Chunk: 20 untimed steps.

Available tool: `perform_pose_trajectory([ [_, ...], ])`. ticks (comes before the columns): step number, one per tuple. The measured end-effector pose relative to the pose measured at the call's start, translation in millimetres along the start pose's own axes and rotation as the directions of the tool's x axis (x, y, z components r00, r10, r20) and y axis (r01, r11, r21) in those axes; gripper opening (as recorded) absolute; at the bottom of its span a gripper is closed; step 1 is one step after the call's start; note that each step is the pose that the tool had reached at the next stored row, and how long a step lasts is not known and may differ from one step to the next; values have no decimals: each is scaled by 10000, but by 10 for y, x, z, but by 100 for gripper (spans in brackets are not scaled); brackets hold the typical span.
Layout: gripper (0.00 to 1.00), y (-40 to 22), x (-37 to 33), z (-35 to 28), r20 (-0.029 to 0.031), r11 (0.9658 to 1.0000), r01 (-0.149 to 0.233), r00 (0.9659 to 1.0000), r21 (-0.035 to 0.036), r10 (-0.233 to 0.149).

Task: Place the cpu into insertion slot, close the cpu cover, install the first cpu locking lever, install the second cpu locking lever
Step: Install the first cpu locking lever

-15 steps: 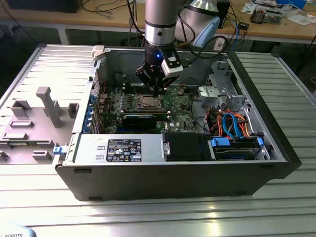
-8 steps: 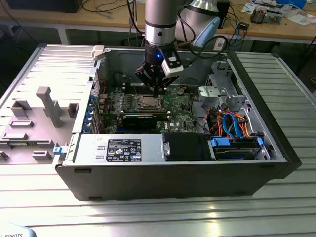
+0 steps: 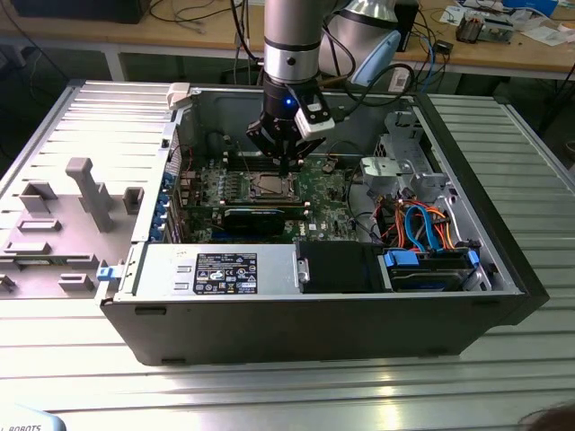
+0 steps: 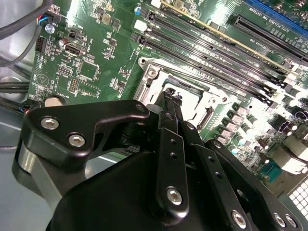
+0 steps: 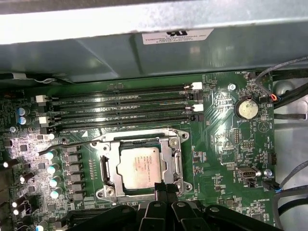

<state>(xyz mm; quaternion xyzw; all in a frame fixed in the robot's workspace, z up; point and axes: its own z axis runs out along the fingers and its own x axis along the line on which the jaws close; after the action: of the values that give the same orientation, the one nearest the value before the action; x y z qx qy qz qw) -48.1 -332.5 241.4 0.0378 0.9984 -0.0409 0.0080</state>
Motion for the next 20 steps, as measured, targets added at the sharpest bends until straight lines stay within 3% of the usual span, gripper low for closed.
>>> perform_pose_trajectory([
  [20, 11, 0, 0, 0, 29, 9994, 356, 9994, -6, -356],
])
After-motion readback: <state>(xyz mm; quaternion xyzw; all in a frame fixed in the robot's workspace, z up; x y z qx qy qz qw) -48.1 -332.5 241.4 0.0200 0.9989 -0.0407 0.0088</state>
